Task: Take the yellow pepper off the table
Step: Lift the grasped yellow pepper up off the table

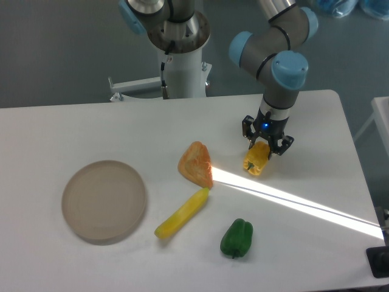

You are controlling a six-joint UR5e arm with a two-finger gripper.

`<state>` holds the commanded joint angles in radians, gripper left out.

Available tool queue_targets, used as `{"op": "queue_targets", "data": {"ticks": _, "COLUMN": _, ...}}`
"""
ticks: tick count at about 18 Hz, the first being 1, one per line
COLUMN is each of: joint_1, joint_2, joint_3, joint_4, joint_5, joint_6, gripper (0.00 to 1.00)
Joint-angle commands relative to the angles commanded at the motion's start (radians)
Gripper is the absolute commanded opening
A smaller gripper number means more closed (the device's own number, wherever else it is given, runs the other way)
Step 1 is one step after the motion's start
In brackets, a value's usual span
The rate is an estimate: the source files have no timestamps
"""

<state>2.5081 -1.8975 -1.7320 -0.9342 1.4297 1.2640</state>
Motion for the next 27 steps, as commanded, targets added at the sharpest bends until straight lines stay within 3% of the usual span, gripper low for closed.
{"op": "queue_targets", "data": {"ticks": 7, "joint_1": -0.057, "joint_2": -0.032, "joint_3": 0.192, "joint_4": -0.014, "joint_5": 0.064, "joint_6": 0.0, "gripper": 0.36}}
{"op": "queue_targets", "data": {"ticks": 15, "joint_1": -0.143, "joint_2": -0.133, "joint_3": 0.361, "joint_4": -0.041, "joint_5": 0.144, "joint_6": -0.017, "gripper": 0.36}}
{"op": "queue_targets", "data": {"ticks": 27, "joint_1": -0.144, "joint_2": -0.133, "joint_3": 0.362, "joint_4": -0.041, "joint_5": 0.155, "joint_6": -0.017, "gripper": 0.36}}
